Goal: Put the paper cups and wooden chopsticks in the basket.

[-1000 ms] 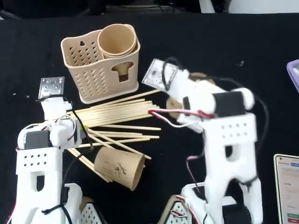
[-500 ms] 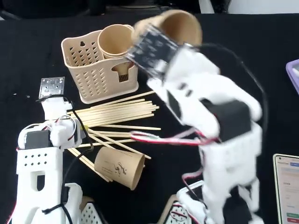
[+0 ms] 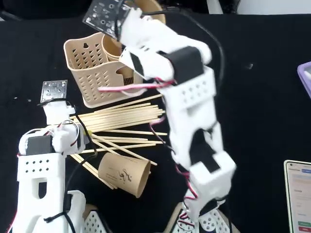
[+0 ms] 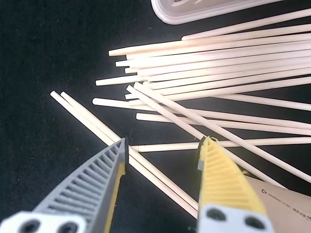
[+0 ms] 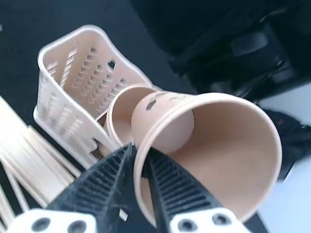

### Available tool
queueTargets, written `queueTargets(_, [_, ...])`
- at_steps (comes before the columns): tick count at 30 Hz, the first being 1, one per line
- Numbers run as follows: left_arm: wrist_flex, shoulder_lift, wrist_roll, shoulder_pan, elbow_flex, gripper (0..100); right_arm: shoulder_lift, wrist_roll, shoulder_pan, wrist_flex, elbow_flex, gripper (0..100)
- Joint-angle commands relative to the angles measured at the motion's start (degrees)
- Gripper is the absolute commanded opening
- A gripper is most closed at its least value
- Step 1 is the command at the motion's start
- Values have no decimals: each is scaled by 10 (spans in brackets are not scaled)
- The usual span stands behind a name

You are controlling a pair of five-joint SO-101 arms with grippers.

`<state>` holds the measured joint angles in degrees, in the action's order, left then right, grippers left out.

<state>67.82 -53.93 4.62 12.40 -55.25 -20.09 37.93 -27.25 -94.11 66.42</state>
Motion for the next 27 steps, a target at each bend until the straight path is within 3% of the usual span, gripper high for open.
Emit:
queueTargets(1, [3,-13,3,7,7,245,-44,-2,-8,-33,96,11])
queueTargets(13, [4,-13,3,7,7,245,-110,-2,-22,-40,117,16])
queueTargets(20, [4,-13,3,7,7,245,-108,-7,-33,-33,123,247])
queueTargets(23, [4,-13,3,7,7,245,-108,-17,-31,-14,124,265])
queueTargets(27, [4,-13,3,7,7,245,-111,-92,-23,34,156,265])
